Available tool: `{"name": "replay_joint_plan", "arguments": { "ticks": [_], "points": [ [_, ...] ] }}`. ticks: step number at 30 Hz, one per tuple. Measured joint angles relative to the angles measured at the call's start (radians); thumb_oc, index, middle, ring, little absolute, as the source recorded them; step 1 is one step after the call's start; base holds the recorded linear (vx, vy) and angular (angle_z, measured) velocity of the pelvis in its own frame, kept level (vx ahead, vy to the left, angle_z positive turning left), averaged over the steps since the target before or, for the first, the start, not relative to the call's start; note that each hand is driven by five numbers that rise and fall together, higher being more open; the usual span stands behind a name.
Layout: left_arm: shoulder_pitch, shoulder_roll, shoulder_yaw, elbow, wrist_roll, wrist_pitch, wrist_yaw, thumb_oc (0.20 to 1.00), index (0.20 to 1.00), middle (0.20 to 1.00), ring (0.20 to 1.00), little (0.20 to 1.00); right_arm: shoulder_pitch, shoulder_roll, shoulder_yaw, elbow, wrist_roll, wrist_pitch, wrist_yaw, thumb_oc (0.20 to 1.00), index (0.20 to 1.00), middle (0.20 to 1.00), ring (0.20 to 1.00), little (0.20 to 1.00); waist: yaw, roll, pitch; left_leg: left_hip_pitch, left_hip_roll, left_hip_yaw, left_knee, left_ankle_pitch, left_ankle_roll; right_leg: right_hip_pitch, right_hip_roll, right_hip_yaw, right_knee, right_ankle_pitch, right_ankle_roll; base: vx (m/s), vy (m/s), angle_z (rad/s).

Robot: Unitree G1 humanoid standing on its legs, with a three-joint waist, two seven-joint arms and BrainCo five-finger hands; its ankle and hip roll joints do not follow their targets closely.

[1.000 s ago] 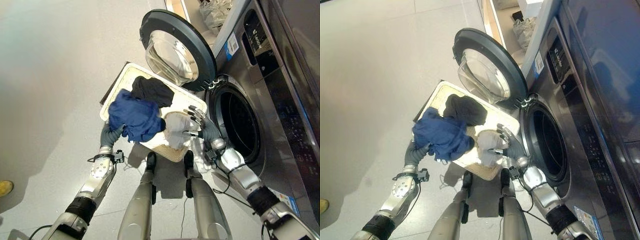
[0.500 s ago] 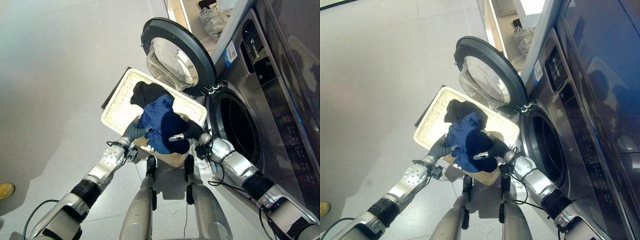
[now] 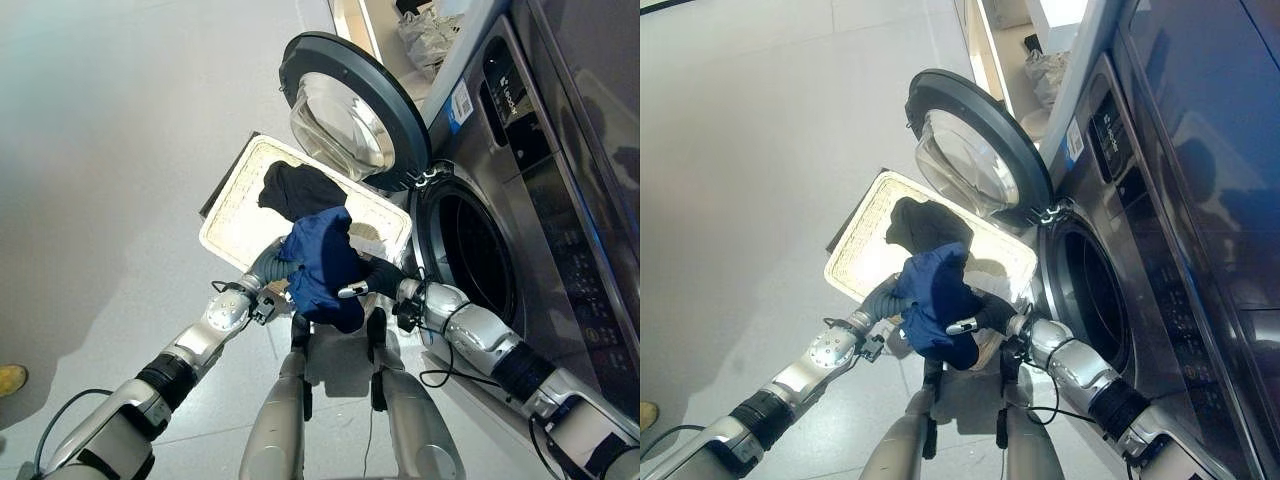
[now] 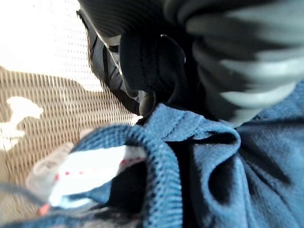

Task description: Put the clothes into the washing machine.

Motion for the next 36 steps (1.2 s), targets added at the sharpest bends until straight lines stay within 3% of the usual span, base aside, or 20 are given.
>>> {"name": "replay_joint_plan", "arguments": {
  "ticks": [8, 15, 19, 20, 21, 22, 23, 24, 25, 31, 36],
  "points": [
    [0.019, -0.027, 0.004, -0.072, -0.225, -0.002, -0.136, 0.200, 0.200, 0.200, 0.200, 0.200, 0.024, -0.002, 0.004, -0.032, 0.041, -0.002, -0.046, 1.000, 1.000, 1.000, 1.000, 1.000, 0.002, 0.000, 0.000, -0.017, -0.002, -0.008, -0.003, 0.002, 0.003, 0.000, -0.003, -0.020, -0.016, 0.000, 0.001, 0.01, -0.022, 0.07],
    [0.021, -0.072, 0.014, -0.081, -0.379, -0.003, -0.145, 0.200, 0.200, 0.200, 0.200, 0.200, 0.032, 0.033, 0.011, -0.028, 0.076, -0.024, -0.146, 1.000, 1.000, 1.000, 1.000, 1.000, 0.001, 0.000, 0.001, -0.058, -0.006, -0.008, -0.003, 0.005, 0.006, -0.040, -0.006, -0.022, -0.015, -0.001, 0.004, 0.01, 0.015, 0.02],
    [0.021, -0.095, 0.014, -0.085, -0.399, -0.010, -0.146, 0.200, 0.200, 0.200, 0.200, 0.200, 0.039, 0.052, 0.018, -0.027, 0.089, -0.024, -0.173, 1.000, 1.000, 1.000, 1.000, 1.000, 0.000, 0.000, 0.001, -0.060, -0.007, -0.004, -0.007, 0.005, 0.007, -0.043, -0.008, -0.022, -0.015, 0.001, 0.001, 0.02, 0.030, 0.01],
    [0.020, -0.111, 0.017, -0.087, -0.400, -0.011, -0.145, 0.200, 0.200, 0.200, 0.200, 0.200, 0.037, 0.057, 0.017, -0.028, 0.096, -0.025, -0.185, 0.802, 0.802, 0.802, 0.802, 0.802, 0.000, 0.000, 0.001, -0.067, -0.008, -0.004, -0.007, 0.005, 0.007, -0.050, -0.008, -0.022, -0.015, -0.001, 0.004, 0.00, 0.000, 0.00],
    [0.020, -0.115, 0.022, -0.087, -0.400, -0.011, -0.145, 0.200, 0.200, 0.200, 0.200, 0.200, 0.038, 0.059, 0.017, -0.027, 0.096, -0.025, -0.191, 0.407, 0.407, 0.407, 0.407, 0.407, 0.000, 0.000, 0.001, -0.073, -0.008, -0.004, -0.007, 0.005, 0.007, -0.055, -0.008, -0.022, -0.015, -0.001, 0.004, 0.00, 0.000, 0.00],
    [0.019, -0.124, 0.025, -0.088, -0.420, -0.010, -0.144, 0.250, 0.250, 0.250, 0.250, 0.250, 0.040, 0.066, 0.016, -0.027, 0.108, -0.030, -0.200, 0.200, 0.200, 0.200, 0.200, 0.200, -0.002, 0.000, 0.001, -0.083, -0.007, -0.002, -0.008, 0.005, 0.007, -0.067, -0.007, -0.022, -0.014, 0.001, 0.001, 0.00, 0.000, 0.00],
    [0.018, -0.124, 0.027, -0.087, -0.425, -0.008, -0.144, 0.329, 0.329, 0.329, 0.329, 0.329, 0.041, 0.070, 0.016, -0.027, 0.121, -0.033, -0.206, 0.200, 0.200, 0.200, 0.200, 0.200, -0.002, 0.000, 0.001, -0.088, -0.007, -0.002, -0.007, 0.006, 0.008, -0.072, -0.007, -0.022, -0.014, 0.001, 0.000, 0.00, 0.000, 0.00],
    [0.018, -0.124, 0.028, -0.087, -0.428, -0.004, -0.144, 0.551, 0.551, 0.551, 0.551, 0.551, 0.044, 0.072, 0.014, -0.024, 0.131, -0.036, -0.212, 0.200, 0.200, 0.200, 0.200, 0.200, -0.002, 0.000, 0.001, -0.091, -0.007, -0.002, -0.007, 0.006, 0.008, -0.076, -0.007, -0.022, -0.014, 0.002, 0.000, 0.00, 0.000, 0.00],
    [0.019, -0.125, 0.026, -0.088, -0.429, 0.002, -0.141, 1.000, 1.000, 1.000, 1.000, 1.000, 0.056, 0.070, 0.009, -0.021, 0.164, -0.041, -0.218, 0.200, 0.200, 0.200, 0.200, 0.200, -0.003, -0.001, 0.001, -0.093, -0.006, -0.002, -0.008, 0.006, 0.008, -0.077, -0.006, -0.021, -0.014, 0.002, 0.000, 0.04, -0.036, 0.02],
    [-0.001, -0.133, 0.024, -0.094, -0.416, 0.041, -0.093, 1.000, 1.000, 1.000, 1.000, 1.000, 0.074, 0.078, -0.002, -0.005, 0.267, -0.055, -0.224, 0.200, 0.200, 0.200, 0.200, 0.200, -0.003, -0.001, 0.001, -0.113, -0.006, -0.002, -0.007, 0.006, 0.008, -0.097, -0.005, -0.021, -0.012, 0.001, 0.000, 0.02, -0.059, 0.00],
    [-0.026, -0.136, 0.020, -0.099, -0.337, 0.138, 0.062, 1.000, 1.000, 1.000, 1.000, 1.000, 0.086, 0.140, -0.015, 0.078, 0.370, -0.156, -0.256, 0.200, 0.200, 0.200, 0.200, 0.200, -0.004, -0.001, 0.001, -0.119, -0.005, 0.006, -0.002, 0.006, 0.008, -0.113, -0.005, -0.016, 0.003, 0.001, 0.001, 0.00, -0.045, -0.05]
  ]
}}
